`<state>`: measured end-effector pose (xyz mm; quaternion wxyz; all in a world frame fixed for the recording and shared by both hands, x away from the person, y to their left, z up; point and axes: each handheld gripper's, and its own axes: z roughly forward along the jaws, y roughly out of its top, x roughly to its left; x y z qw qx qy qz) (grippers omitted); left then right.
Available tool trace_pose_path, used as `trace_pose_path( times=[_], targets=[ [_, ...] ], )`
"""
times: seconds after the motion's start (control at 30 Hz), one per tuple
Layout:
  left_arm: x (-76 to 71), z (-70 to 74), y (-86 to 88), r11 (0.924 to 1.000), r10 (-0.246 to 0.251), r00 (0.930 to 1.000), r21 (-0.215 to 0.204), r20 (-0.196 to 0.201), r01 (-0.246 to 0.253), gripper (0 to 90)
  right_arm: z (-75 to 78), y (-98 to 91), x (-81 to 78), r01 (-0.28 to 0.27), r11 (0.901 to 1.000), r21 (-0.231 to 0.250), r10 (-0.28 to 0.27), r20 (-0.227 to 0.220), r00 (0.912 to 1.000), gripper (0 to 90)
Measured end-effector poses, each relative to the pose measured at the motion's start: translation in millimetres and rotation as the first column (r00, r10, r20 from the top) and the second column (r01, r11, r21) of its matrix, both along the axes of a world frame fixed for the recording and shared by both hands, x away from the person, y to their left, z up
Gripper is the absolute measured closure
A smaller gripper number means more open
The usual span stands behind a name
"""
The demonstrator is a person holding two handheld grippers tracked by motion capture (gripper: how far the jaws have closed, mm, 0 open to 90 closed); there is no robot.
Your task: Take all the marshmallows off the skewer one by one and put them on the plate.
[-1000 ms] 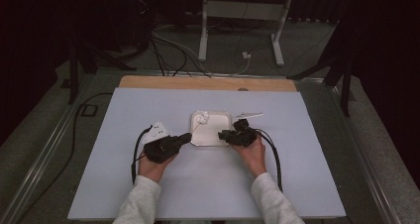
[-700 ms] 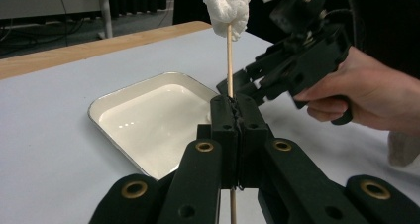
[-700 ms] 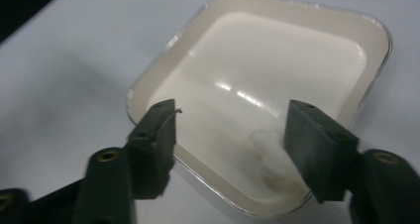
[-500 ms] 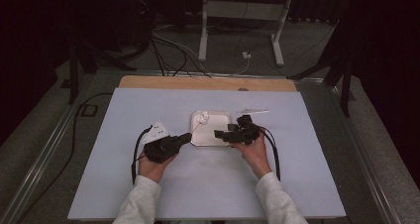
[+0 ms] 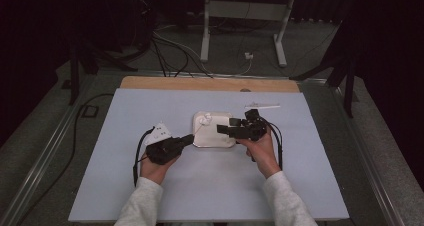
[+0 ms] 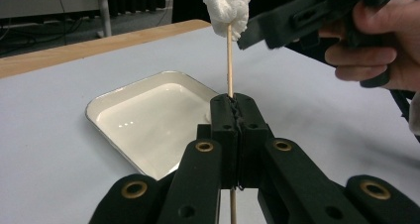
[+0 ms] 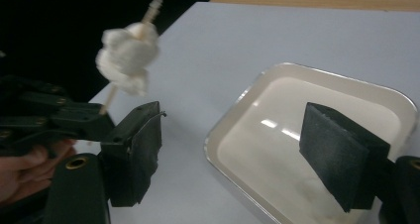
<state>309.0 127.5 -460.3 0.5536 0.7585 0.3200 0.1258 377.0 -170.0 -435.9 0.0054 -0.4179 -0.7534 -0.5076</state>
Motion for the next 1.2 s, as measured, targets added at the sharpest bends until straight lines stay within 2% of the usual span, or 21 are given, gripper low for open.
trace_pose_path(
  times=[0.27, 0.47, 0.7, 0.77, 0.83, 0.9, 0.97, 1.07, 1.2],
  targets=[
    [-0.2, -0.1, -1.3, 1.0000, -0.005, 1.0000, 0.005, 0.001, 0.005, 90.0, 15.9, 5.2, 0.9, -0.025, 0.9988, 0.043, 0.025, 0.007, 0.9997, 25.9],
    [-0.2, -0.5, -2.2, 0.9999, -0.010, 1.0000, 0.004, -0.001, 0.010, 90.0, 25.8, 11.8, 2.1, -0.062, 0.9953, 0.075, 0.061, 0.018, 0.9980, 36.4],
    [-1.9, 0.4, -4.8, 0.9995, -0.030, 0.9995, -0.004, 0.010, 0.030, 90.0, 27.3, 21.0, 7.1, -0.095, 0.9897, 0.107, 0.097, -0.011, 0.9952, 45.0],
    [-2.3, 0.6, -5.5, 0.9995, -0.032, 0.9994, -0.004, 0.010, 0.032, 90.0, 25.2, 23.0, 8.8, -0.107, 0.9871, 0.119, 0.111, -0.026, 0.9935, 50.9],
    [-2.1, 0.4, -5.2, 0.9994, -0.035, 0.9993, -0.004, 0.011, 0.035, 90.0, 23.2, 23.4, 10.0, -0.128, 0.9809, 0.146, 0.135, -0.040, 0.9900, 60.6],
    [-1.9, 0.2, -4.9, 0.9992, -0.039, 0.9992, -0.006, 0.010, 0.039, 90.0, 21.9, 24.8, 10.3, -0.145, 0.9762, 0.161, 0.155, -0.051, 0.9866, 63.8],
    [-1.7, 0.1, -4.7, 0.9992, -0.039, 0.9992, -0.009, 0.008, 0.039, 90.0, 22.4, 25.3, 9.7, -0.150, 0.9756, 0.160, 0.158, -0.043, 0.9865, 67.4],
    [-1.3, 0.5, -3.9, 0.9990, -0.040, 0.9992, -0.019, 0.009, 0.040, 90.0, 24.2, 22.3, 9.5, -0.152, 0.9697, 0.191, 0.162, -0.038, 0.9860, 71.0],
    [-0.4, -0.6, -3.1, 0.9989, -0.043, 0.9990, -0.015, 0.006, 0.044, 90.0, 26.1, 19.7, 8.6, -0.153, 0.9696, 0.191, 0.162, -0.031, 0.9863, 73.4]
  ],
)
